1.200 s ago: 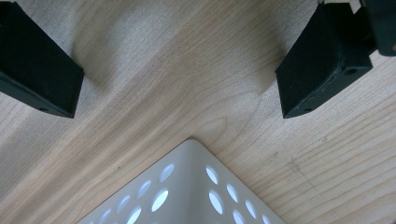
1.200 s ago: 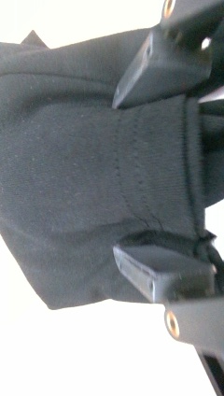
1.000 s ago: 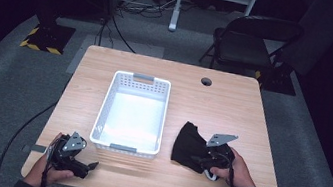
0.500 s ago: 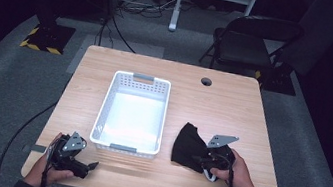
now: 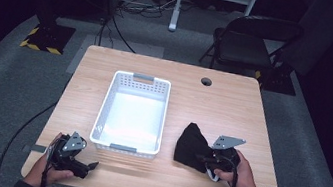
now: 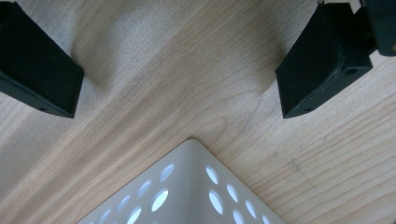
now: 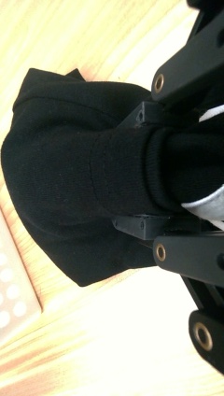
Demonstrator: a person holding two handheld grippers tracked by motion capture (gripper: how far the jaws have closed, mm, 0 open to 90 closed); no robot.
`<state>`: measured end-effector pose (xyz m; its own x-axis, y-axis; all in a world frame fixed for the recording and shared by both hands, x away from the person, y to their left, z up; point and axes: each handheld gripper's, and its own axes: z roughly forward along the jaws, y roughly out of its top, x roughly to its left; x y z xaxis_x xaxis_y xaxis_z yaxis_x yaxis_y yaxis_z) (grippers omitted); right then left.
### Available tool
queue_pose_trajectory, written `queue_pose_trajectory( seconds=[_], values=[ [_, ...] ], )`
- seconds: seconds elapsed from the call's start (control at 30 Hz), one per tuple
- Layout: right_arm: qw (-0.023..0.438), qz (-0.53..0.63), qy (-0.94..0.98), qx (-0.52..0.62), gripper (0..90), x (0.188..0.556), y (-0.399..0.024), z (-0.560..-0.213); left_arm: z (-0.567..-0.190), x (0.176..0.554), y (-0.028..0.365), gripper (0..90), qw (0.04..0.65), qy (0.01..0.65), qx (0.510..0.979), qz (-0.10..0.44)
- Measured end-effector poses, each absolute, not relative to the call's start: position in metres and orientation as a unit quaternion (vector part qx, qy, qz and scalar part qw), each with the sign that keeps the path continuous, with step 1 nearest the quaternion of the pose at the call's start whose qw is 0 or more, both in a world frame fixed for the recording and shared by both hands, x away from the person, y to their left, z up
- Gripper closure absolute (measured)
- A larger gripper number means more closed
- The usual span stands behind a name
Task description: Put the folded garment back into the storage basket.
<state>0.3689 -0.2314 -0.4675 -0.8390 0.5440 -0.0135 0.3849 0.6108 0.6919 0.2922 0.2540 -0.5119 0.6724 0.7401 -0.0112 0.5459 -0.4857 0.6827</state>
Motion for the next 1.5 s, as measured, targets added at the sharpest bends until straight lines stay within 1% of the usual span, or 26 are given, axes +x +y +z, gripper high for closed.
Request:
queue_pose_trajectory(
  seconds=[0.77, 1.07, 1.5],
  values=[
    [0.136, 0.374, 0.875, 0.275, 60.9, 0.363, -0.236, -0.442, -0.512, 0.292, 0.254, 0.6, 0.338, 0.378, 0.85, 0.144],
    [0.144, 0.382, 0.872, 0.272, 60.9, 0.364, -0.231, -0.426, -0.512, 0.292, 0.254, 0.6, 0.338, 0.378, 0.85, 0.144],
    [0.157, 0.39, 0.868, 0.265, 60.7, 0.37, -0.217, -0.393, -0.512, 0.292, 0.254, 0.6, 0.338, 0.378, 0.85, 0.144]
  ],
)
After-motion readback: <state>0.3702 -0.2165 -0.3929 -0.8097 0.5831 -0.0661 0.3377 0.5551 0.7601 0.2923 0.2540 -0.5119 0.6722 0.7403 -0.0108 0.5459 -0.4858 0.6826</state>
